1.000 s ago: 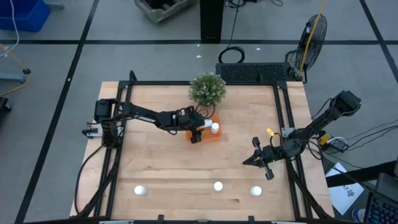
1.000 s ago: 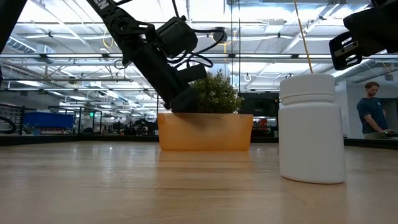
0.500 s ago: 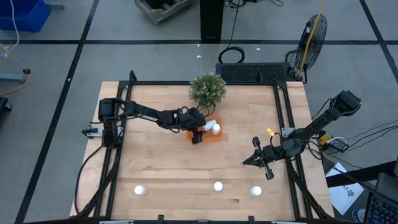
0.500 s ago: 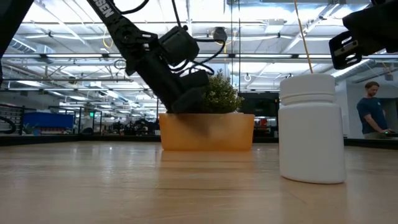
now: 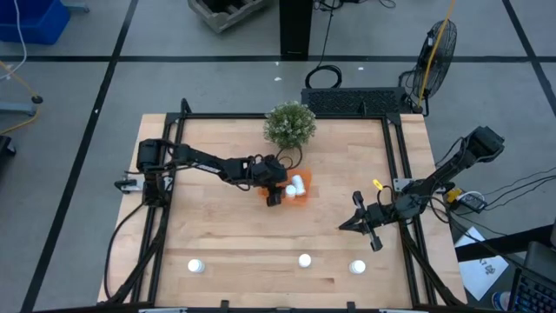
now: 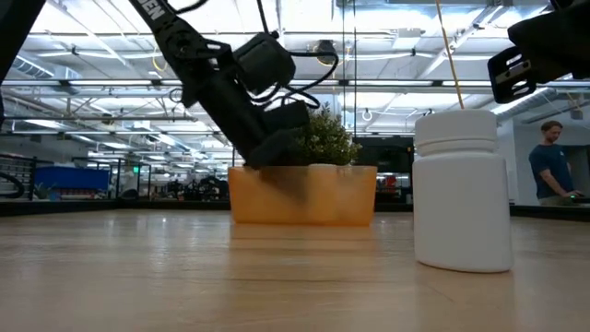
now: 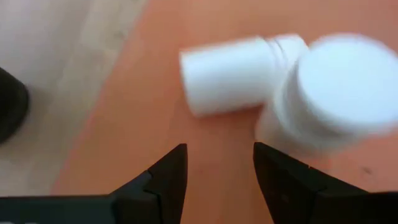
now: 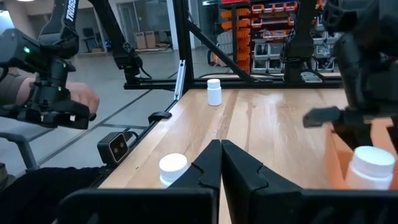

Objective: Pick and place pill bottles into a basket
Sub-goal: Put the white pill bottle into the orange bin

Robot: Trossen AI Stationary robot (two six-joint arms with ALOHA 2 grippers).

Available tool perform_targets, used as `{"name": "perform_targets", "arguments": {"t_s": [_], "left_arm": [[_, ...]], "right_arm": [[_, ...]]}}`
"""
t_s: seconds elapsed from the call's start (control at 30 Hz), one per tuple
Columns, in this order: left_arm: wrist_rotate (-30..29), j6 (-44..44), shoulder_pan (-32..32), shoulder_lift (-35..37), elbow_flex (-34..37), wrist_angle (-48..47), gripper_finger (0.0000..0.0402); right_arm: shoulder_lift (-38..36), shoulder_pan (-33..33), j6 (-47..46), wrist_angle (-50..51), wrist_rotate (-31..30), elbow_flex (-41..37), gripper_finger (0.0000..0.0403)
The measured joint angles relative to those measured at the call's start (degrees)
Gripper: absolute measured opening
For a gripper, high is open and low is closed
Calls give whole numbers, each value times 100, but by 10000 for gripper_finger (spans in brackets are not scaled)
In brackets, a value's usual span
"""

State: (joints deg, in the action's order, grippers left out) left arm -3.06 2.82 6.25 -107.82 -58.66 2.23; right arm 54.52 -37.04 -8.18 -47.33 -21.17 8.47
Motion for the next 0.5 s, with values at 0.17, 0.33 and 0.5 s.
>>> {"name": "perform_targets", "arguments": {"t_s": [0.17,0.33,0.5], "left_arm": [[-218,12,-30,349,0,-44,186],[-245,-209,-28,855,-11,-64,186],[-144,-844,-50,1325,-11,-109,186]], "right_arm": [[0,0,2,9,-1,0,4],[4,0,-7,7,-3,0,4],[2,0,-22,-89,23,0,4]]}}
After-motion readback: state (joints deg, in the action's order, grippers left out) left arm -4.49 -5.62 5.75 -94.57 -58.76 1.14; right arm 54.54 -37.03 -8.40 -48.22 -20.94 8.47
